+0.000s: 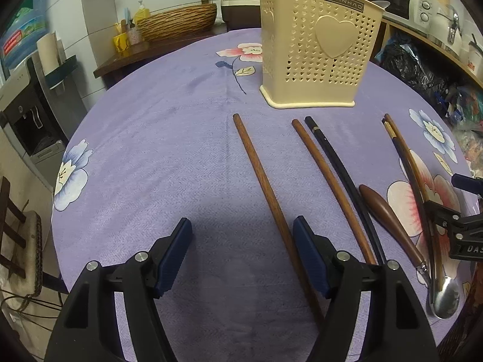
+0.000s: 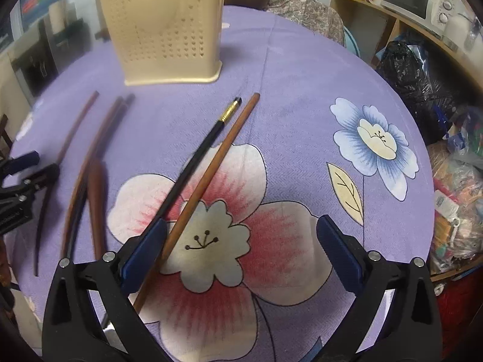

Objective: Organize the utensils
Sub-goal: 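Move both open tools back down toward the remaining chopsticks on the tablecloth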

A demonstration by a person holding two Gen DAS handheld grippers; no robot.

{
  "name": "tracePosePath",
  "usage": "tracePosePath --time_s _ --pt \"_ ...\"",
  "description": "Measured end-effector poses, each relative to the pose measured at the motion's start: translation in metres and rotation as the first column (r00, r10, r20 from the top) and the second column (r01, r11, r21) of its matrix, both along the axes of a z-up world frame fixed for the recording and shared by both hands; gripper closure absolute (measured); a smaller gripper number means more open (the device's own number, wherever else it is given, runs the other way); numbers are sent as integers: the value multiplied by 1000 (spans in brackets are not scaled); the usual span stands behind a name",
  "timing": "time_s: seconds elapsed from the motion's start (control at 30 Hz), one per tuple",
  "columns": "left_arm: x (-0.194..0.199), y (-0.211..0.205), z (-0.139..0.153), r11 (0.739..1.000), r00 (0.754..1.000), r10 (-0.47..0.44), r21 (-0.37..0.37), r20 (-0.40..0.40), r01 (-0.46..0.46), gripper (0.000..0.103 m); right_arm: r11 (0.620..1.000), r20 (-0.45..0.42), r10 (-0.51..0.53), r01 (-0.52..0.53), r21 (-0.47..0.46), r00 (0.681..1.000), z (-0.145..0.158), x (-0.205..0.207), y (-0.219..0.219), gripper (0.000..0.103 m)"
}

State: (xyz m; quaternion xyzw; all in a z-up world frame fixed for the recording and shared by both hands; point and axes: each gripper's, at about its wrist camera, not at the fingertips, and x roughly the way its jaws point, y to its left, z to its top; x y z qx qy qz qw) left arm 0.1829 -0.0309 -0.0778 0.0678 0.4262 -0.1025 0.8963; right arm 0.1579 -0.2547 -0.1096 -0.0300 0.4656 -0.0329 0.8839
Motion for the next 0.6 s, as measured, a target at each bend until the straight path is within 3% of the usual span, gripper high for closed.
tracePosePath --time_s 0.13,0.5,0.6 --pt "1 -1 0 1000 1000 3 0 1 -3 32 999 -7 -44 44 15 999 1 12 -15 6" --pt "37 1 3 1000 999 17 3 -40 -17 36 997 1 -40 40 68 999 0 46 -24 6" --pt "54 -1 5 999 998 36 11 -52 -35 41 995 4 -44 43 93 999 2 57 -26 14"
